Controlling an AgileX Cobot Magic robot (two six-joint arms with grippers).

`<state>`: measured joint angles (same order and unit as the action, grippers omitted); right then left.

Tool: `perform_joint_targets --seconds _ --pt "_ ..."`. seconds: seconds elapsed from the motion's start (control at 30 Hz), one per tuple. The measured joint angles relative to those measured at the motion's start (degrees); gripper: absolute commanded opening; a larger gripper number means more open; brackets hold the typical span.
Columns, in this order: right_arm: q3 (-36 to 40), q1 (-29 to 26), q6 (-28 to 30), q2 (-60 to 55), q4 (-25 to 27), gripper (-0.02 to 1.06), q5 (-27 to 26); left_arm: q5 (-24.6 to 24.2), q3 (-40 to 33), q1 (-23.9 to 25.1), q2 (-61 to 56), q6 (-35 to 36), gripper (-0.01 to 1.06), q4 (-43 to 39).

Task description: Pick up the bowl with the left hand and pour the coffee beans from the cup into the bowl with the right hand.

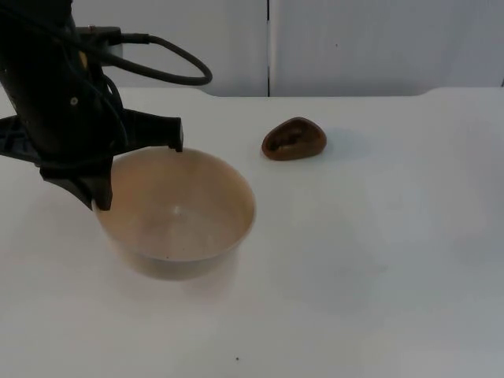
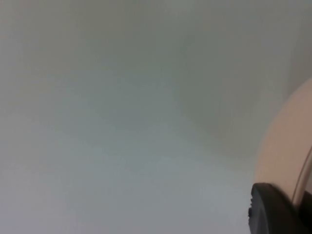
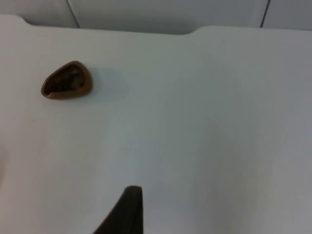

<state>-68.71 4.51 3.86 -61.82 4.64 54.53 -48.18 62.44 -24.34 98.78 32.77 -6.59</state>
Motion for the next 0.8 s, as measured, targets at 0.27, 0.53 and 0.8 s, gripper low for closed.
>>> perform_joint_targets --seconds 0.27,0.53,0.8 --pt "-4.6 5.7 0.6 -10.5 -0.6 1.05 0.2 0.0 0.0 0.0 0.0 0.0 0.00 0.0" --pt "-14.9 12.5 1.7 -25.0 -1.4 1.05 2.5 0.0 0.0 0.0 0.0 0.0 0.00 0.0" --pt "-31.4 15.9 5.7 -43.3 -1.4 1.05 10.0 0.0 0.0 0.0 0.0 0.0 0.00 0.0"
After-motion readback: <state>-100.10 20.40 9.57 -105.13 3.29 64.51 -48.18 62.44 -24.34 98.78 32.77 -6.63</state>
